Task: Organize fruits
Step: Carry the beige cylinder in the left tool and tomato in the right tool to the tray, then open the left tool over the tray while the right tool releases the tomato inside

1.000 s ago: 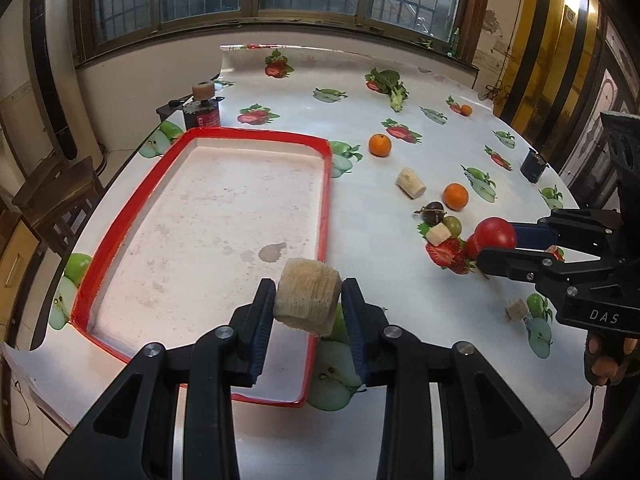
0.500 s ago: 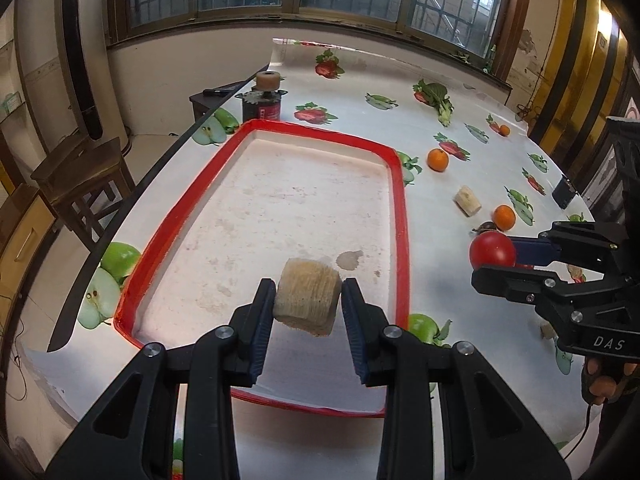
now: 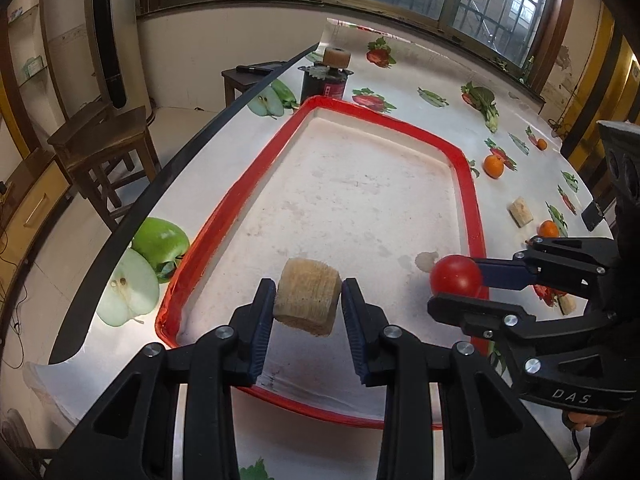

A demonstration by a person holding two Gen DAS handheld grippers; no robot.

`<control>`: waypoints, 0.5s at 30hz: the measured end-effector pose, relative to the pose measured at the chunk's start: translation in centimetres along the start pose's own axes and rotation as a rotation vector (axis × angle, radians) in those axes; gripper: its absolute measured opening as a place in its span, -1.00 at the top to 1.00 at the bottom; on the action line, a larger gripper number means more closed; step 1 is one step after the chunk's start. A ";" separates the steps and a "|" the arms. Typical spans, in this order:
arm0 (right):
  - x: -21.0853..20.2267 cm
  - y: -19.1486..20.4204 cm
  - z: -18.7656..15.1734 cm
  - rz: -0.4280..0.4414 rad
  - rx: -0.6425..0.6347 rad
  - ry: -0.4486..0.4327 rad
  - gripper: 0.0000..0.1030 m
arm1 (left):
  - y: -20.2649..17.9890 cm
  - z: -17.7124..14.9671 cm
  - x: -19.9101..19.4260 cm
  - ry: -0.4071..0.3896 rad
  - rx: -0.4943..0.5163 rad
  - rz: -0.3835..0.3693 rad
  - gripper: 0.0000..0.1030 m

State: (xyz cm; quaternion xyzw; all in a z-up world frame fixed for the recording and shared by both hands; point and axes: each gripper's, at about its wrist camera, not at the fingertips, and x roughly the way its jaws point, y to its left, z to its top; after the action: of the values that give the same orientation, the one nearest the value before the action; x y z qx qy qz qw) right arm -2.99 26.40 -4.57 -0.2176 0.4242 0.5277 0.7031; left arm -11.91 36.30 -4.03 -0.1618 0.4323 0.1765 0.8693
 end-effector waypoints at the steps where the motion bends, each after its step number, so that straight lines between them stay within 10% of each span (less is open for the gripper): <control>1: 0.6 0.2 0.0 0.005 -0.003 0.010 0.37 | 0.1 -0.2 0.4 0.011 -0.001 -0.001 0.39; 15: 2.1 0.5 -0.5 -0.001 -0.028 0.029 0.11 | 0.5 -0.9 1.2 0.068 -0.030 0.001 0.39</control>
State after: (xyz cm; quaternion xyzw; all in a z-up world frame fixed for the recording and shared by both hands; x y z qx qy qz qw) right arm -3.49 27.41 -6.51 -0.2354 0.4269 0.5302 0.6938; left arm -12.06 36.60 -5.61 -0.1803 0.4591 0.1778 0.8515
